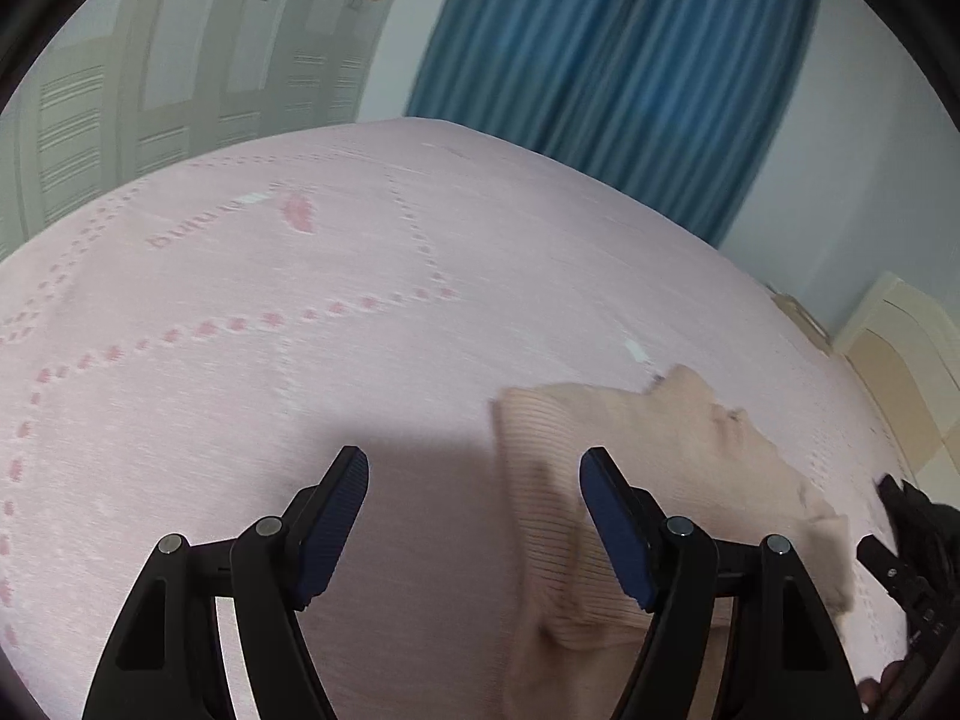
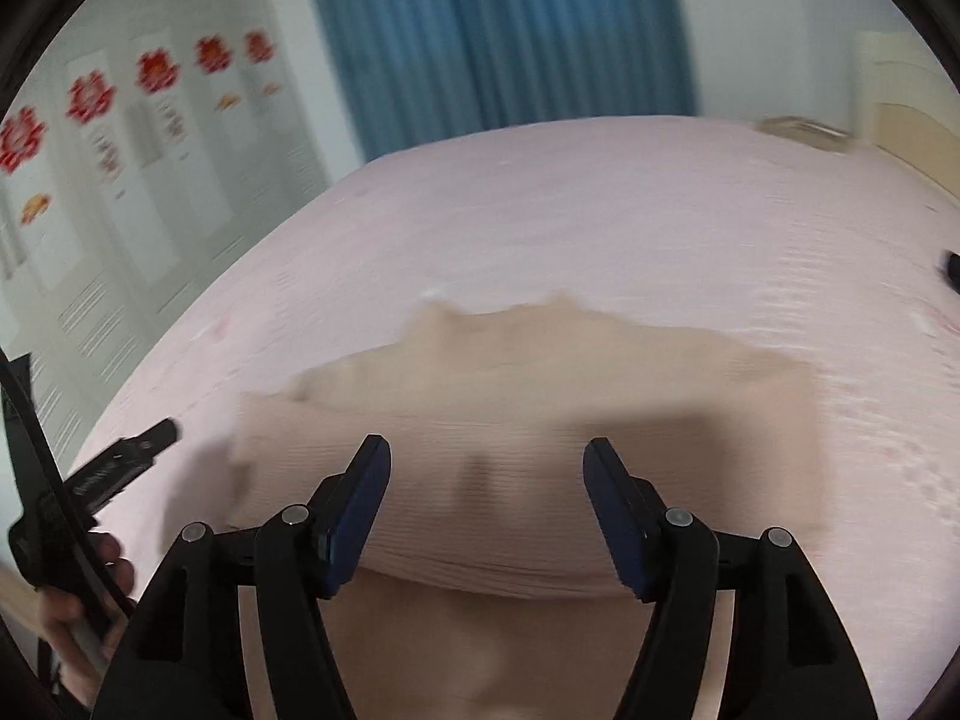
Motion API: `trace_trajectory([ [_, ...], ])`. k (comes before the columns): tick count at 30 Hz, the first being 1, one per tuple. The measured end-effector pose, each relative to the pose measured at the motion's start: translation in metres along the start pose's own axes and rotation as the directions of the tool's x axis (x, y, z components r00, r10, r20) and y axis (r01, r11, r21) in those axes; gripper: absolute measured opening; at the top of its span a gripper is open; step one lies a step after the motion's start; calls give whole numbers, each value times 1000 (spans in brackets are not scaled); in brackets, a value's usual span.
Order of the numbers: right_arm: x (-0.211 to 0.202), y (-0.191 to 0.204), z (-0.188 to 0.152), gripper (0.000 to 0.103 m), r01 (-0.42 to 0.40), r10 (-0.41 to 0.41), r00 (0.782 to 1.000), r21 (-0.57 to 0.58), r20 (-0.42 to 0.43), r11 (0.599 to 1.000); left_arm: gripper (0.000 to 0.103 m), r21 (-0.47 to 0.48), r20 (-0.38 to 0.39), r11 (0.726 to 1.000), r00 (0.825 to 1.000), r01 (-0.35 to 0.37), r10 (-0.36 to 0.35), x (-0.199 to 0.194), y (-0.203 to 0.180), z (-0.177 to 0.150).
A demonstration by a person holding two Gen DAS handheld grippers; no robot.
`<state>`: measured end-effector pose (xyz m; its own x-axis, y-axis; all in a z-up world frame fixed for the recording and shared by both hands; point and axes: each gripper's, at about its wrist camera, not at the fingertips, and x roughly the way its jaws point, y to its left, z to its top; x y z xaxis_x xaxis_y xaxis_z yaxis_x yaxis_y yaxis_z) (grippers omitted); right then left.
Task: Fold small clothes
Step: 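Fold the held sleeve across the body and release with the right gripper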
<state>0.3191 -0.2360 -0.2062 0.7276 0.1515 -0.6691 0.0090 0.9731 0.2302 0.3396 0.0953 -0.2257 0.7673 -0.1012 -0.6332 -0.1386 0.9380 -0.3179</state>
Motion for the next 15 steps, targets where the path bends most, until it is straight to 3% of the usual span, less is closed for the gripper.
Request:
trace_trajectory([
  [3, -7, -45, -6, 65, 130, -131, 991, 47, 27, 990, 70, 46, 2, 999, 1000, 1, -1, 3, -17, -6],
  [6, -10, -78, -12, 65, 169, -171, 985, 116, 4, 979, 70, 97, 6, 995, 1000, 5, -5, 3, -30, -11],
  [11, -8, -113, -19, 65, 135, -120, 989, 194, -90, 972, 26, 90, -8, 995, 999, 38, -38, 0, -36, -13],
  [15, -5, -104, -20, 65, 162, -151, 983, 113, -100, 980, 21, 75, -23, 996, 999, 48, -46, 3, -36, -14],
])
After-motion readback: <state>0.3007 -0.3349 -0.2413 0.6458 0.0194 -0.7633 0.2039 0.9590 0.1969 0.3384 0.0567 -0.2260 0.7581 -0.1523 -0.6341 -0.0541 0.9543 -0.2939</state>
